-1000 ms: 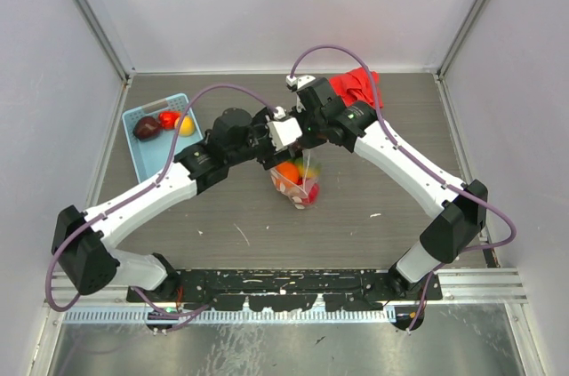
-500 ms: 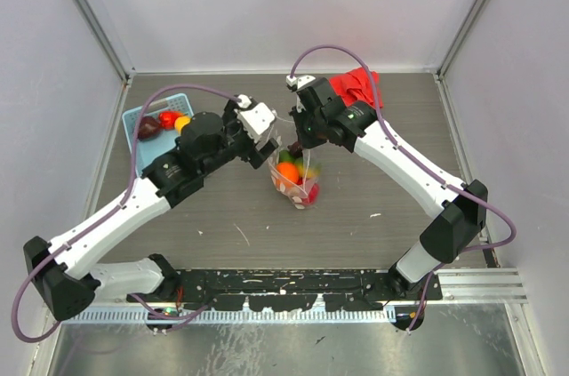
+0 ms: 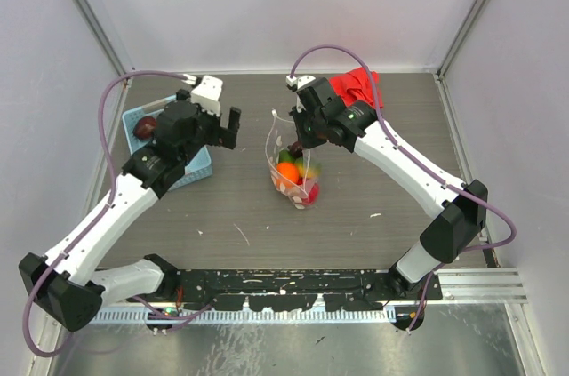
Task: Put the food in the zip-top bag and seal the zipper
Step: Place the fake fruit in the zipper food storage bag, then pick up the fake fruit from the bin.
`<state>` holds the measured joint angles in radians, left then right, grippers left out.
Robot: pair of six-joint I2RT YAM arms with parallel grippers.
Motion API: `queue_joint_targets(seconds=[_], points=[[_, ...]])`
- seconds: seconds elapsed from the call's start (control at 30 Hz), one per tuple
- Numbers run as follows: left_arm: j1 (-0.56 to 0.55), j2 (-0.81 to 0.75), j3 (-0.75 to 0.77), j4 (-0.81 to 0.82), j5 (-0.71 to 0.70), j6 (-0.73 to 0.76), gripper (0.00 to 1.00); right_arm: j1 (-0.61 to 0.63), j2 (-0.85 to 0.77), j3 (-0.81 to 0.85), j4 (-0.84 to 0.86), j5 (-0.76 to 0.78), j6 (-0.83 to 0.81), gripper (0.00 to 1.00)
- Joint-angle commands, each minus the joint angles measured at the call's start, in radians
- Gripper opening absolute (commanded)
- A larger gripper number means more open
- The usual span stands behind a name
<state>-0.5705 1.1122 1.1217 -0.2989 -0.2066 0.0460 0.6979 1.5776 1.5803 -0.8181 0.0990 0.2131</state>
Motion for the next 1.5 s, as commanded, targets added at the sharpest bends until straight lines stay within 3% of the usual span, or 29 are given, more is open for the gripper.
queue_joint_targets(seconds=[0.0, 0.4, 0.83, 1.13, 1.47], points=[[0.086, -0.007, 0.036, -0.035, -0.014, -0.167, 0.98, 0.000, -0.005, 0.043, 0.019, -0.001, -0.003, 0.00], [0.343, 0.145, 0.090, -0.130, 0.006, -0.428, 0.98, 0.001, -0.011, 0.035, 0.019, 0.002, -0.007, 0.00], [0.586, 0.478, 0.212, -0.173, 0.079, -0.685, 0.98, 0.001, -0.020, 0.029, 0.020, 0.007, -0.012, 0.00], [0.639, 0.642, 0.274, -0.153, 0.117, -0.829, 0.98, 0.001, -0.016, 0.034, 0.018, 0.005, -0.012, 0.00], [0.653, 0.795, 0.340, -0.096, 0.132, -0.859, 1.00, 0.001, -0.009, 0.032, 0.011, 0.007, -0.012, 0.00]])
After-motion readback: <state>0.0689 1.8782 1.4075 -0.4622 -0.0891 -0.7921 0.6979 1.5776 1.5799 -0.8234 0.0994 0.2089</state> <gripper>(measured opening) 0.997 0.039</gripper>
